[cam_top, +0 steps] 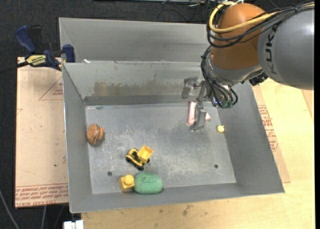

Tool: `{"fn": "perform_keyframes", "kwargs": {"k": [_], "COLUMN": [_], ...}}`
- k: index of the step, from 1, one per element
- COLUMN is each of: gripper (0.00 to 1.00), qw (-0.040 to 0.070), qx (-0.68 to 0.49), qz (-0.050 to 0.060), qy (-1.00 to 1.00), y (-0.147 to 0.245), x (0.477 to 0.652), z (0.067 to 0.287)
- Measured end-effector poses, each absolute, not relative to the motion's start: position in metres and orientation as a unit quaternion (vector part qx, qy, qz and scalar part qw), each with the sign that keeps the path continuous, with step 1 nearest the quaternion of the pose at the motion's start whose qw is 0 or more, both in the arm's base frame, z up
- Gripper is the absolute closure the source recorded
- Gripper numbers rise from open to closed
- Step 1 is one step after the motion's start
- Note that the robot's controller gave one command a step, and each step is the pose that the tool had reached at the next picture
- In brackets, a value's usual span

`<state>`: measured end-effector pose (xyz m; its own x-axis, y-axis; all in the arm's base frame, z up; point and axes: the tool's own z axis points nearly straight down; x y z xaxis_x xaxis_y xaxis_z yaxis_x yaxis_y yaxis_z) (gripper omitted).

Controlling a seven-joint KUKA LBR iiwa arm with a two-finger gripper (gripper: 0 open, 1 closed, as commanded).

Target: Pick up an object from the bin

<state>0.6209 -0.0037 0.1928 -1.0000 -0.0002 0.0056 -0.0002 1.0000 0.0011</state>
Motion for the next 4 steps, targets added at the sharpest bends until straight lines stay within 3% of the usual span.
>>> {"fn": "perform_keyframes", "kwargs": {"k": [1, 2, 3, 4], "gripper": [0.00, 0.00, 0.00, 0.00], "qw": [-0.001, -0.003, 0.001, -0.002], "qx": [0.000, 0.030, 0.040, 0.032], "qz": [-0.001, 0.000, -0.001, -0.001], "qy": [-1.000, -1.000, -0.999, -0.999], "y": [-0.004, 0.028, 0.042, 0.066], "x": [0.622, 0.604, 0.601, 0.633], "z": [0.198, 0.158, 0.143, 0.133]}}
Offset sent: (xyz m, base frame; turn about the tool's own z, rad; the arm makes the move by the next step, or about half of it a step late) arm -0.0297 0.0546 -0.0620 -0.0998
